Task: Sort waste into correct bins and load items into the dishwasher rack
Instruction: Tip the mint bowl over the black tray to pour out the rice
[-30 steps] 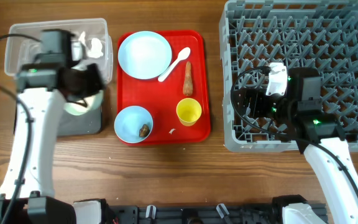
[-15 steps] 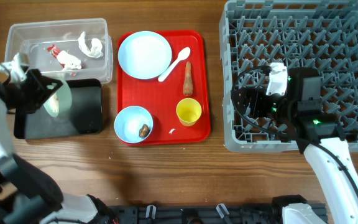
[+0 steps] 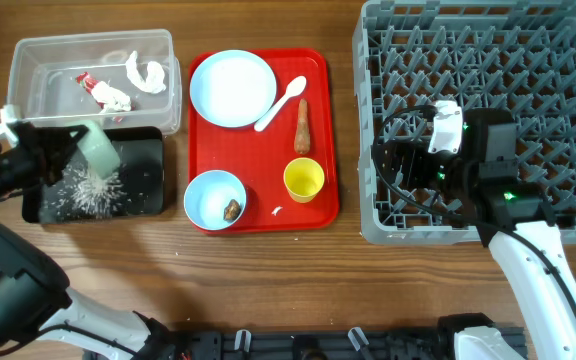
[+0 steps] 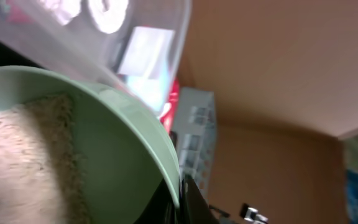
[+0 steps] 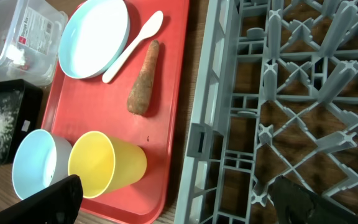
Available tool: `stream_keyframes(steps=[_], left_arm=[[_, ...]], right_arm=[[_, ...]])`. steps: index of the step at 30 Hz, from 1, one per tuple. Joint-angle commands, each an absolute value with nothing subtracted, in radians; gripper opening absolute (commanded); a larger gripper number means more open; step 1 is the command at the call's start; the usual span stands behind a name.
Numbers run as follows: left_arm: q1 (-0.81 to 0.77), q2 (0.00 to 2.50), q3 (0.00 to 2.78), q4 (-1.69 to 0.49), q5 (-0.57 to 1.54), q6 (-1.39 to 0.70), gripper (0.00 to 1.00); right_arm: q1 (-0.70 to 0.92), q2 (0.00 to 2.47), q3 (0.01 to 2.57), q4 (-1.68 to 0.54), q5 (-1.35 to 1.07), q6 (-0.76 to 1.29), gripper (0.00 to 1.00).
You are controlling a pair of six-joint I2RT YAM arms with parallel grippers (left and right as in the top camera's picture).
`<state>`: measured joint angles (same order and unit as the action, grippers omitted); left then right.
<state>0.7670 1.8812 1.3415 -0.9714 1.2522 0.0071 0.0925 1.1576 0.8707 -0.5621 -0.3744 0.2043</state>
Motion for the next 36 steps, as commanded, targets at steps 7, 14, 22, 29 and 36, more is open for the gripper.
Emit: stream_keyframes(steps=[7,14,22,29,36], left_arm=[[0.805,1.885,1.337,-0.969,1.535,0.015,0.04],[0.805,1.885,1.337,-0.982,1.577,-0.051,0.04],[0.805,1.885,1.337,-0.984,1.577,-0.06,0.04],[0.805,1.885,1.337,-0.984,1.555,-0.061,0.04],[0.805,1.884,1.337,-1.04,1.37,-0.062,0.04]], right_arm=[[0.09,1.166,0.891,-0.562,-0.394,0.212,0.99],[0.09,1.166,0.891,-0.562,-0.394,0.212,0.99],[0.09,1.166,0.891,-0.562,-0.394,0.212,0.99],[0.09,1.166,0.891,-0.563,-0.394,0.212,0.99],[0.09,1.166,0.891,-0.566,-0.394,0.212,0.99]])
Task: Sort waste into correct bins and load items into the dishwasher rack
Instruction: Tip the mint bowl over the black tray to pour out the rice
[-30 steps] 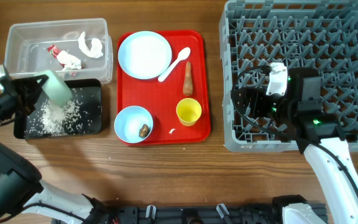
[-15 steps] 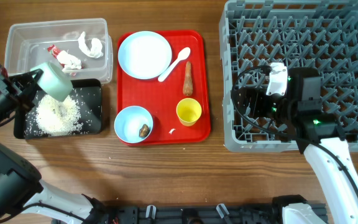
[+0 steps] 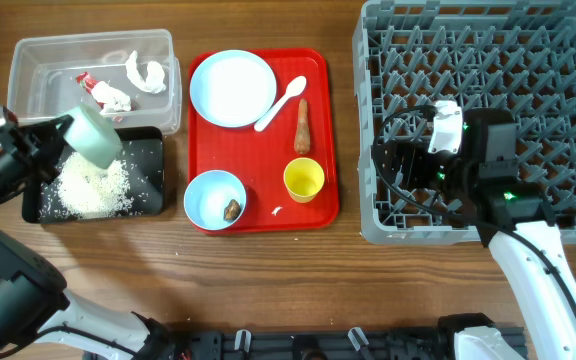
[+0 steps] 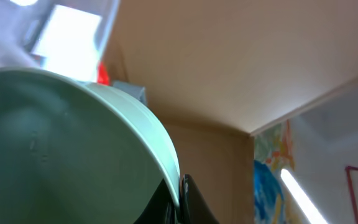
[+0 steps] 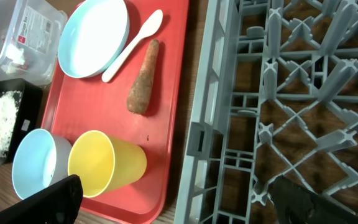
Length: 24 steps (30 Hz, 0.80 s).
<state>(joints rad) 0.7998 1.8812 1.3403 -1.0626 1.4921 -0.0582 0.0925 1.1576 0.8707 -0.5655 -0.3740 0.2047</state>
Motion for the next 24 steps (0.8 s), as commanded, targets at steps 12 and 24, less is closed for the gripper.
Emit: stream_keyframes(steps=[12,24], left_arm=[[0.803,1.881,1.337,-0.943,1.405,-0.281,0.04],[0.698,1.736,1.337,-0.931,1.364,-0.267,0.04]], right_arm=[[0.09,1.169,0.891,-0.566,-0.394,0.212,0.99],[0.09,1.169,0.891,-0.557,-0.394,0.212,0.99]])
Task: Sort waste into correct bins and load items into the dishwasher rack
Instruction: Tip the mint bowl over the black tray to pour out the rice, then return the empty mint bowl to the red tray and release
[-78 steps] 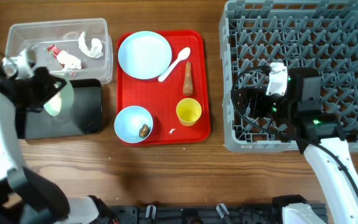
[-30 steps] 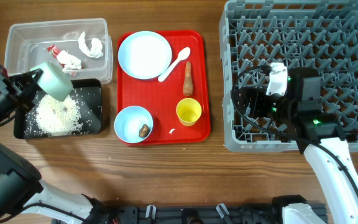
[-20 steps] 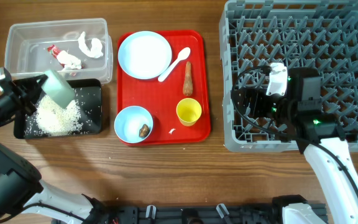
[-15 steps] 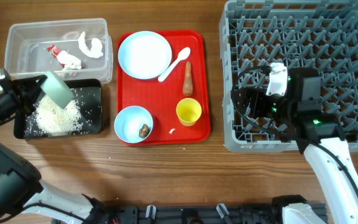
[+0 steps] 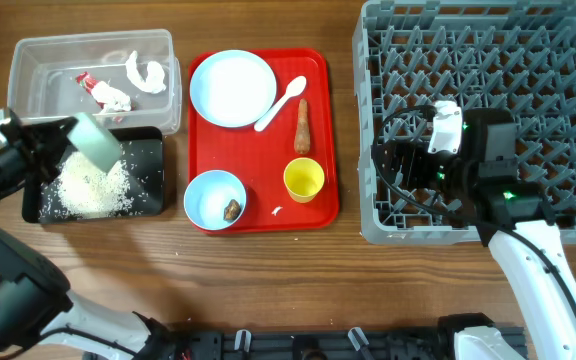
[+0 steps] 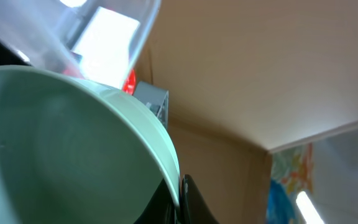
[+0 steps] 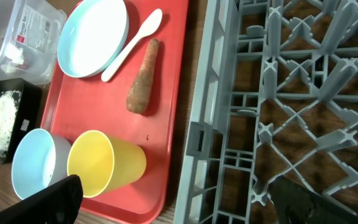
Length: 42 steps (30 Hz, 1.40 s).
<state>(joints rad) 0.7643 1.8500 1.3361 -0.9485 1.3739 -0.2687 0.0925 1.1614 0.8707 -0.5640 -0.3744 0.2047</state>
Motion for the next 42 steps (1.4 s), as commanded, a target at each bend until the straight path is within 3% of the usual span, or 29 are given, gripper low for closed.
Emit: stream_keyframes(steps=[1,6,13,17,21,26,36,37,42], left_arm=[[0.673,1.707,1.337,-0.925,1.335,-0.268,0.04],[0.496,1.567,1.337,-0.844,1.174,-0.275,0.04],[0.093,1.459,1.337,-0.763,0.561,-0.274,0.04],[-0.154,1.499,1.337,-0.759,0.179,-0.274,0.04],[-0.333,1.585,1.337,-0.756,-0.074,-0.274,0.04],[-0.456,1.726,1.337,-0.754,-0.258,-0.273,0.04],[-0.509,1.893,1.337,-0.732,-0.27,-0.274,0.04],[-0.509,1.894,1.337,-0.732,-0.271,-0.273,0.07],[-0.508,1.89,1.337,-0.726,-0.27,-0.27,0.46]], right_arm=[[0.09,1.169,0.891,-0.555,-0.394,0.213,0.99],[0.09,1.169,0.891,-0.548,-0.394,0.212,0.99],[0.09,1.169,0.891,-0.543,-0.394,0.213,0.99],[0.09,1.169,0.891,-0.543,-0.394,0.212,0.99],[0.09,1.169,0.891,-0.543,-0.394,0.212,0.99],[0.09,1.17,0.891,-0.543,-0.394,0.212,0.99],[0.09,1.177,0.891,-0.543,-0.394,0.212,0.99],[0.09,1.177,0.891,-0.543,-0.394,0.212,0.99],[0.09,1.177,0.891,-0.543,-0.394,0.212,0.99]])
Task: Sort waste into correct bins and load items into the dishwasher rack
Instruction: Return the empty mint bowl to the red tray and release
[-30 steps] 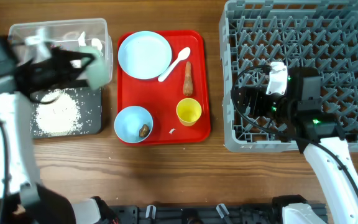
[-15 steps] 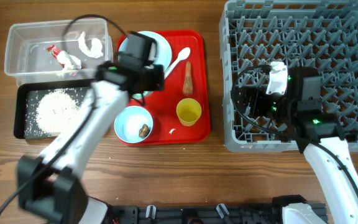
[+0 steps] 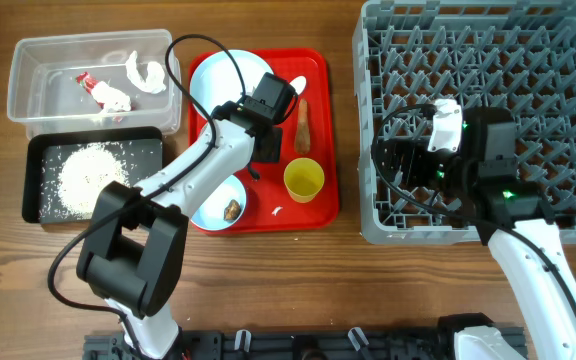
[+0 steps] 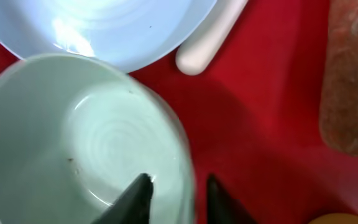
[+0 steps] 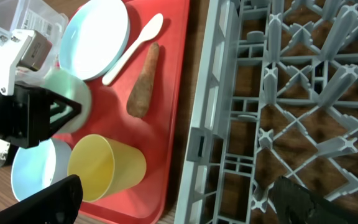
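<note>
The pale green bowl (image 4: pixel 86 137) is empty and sits upright on the red tray (image 3: pixel 313 205), just below the blue plate (image 4: pixel 104 25); it also shows in the right wrist view as the green bowl (image 5: pixel 70 99). My left gripper (image 4: pixel 176 199) is open, with one finger inside the bowl's rim and one outside. The white spoon (image 3: pixel 286 100), carrot (image 3: pixel 302 125), yellow cup (image 3: pixel 304 180) and a light blue bowl (image 3: pixel 208 195) holding a food scrap also lie on the tray. My right gripper (image 5: pixel 179 199) hangs open over the left edge of the grey dishwasher rack (image 3: pixel 488 110).
A black bin (image 3: pixel 43 160) holding spilled rice sits at the left. Behind it is a clear bin (image 3: pixel 28 70) with wrappers and tissue. The left arm stretches from the front edge across the table to the tray.
My left gripper has moved from over the black bin to the red tray. The green bowl now sits on the tray and the fingers have spread apart around its rim. The right arm is unchanged.
My left gripper first held the green bowl tipped over the black bin with rice falling out. Then the bowl was empty and the rice lay in the bin, the bowl still held there. Now the bowl is on the tray with the gripper open.
</note>
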Available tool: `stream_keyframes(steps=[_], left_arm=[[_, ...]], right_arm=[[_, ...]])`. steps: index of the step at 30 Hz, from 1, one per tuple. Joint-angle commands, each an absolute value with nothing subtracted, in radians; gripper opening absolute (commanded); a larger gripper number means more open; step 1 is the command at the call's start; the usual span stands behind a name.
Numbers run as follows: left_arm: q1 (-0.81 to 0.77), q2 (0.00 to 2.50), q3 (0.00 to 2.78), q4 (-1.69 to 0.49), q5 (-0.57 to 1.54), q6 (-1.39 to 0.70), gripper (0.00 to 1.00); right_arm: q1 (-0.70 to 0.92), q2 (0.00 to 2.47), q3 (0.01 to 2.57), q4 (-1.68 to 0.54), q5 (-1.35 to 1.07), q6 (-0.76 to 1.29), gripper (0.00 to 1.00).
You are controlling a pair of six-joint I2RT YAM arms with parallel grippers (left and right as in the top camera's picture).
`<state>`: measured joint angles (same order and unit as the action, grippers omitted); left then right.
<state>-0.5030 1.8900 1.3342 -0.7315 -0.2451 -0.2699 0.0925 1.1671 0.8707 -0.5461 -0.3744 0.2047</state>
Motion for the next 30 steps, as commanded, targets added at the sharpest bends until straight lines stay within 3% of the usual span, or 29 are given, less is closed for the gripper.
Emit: stream_keyframes(steps=[1,5,17,30], left_arm=[[-0.508,1.885,1.338,-0.73,-0.27,-0.271,0.5],[-0.508,1.845,1.371,-0.795,-0.243,-0.308,0.6],[-0.537,1.702,1.391,-1.09,-0.109,-0.586,0.58],[-0.604,1.702,1.134,-0.903,-0.12,-0.585,0.5]], right_arm=[[0.09,1.177,0.891,-0.543,-0.394,0.212,0.99],[0.09,1.177,0.891,-0.543,-0.394,0.212,0.99],[0.09,1.197,0.89,-0.543,-0.394,0.212,0.99],[0.091,1.241,0.89,-0.547,-0.395,0.213,0.99]])
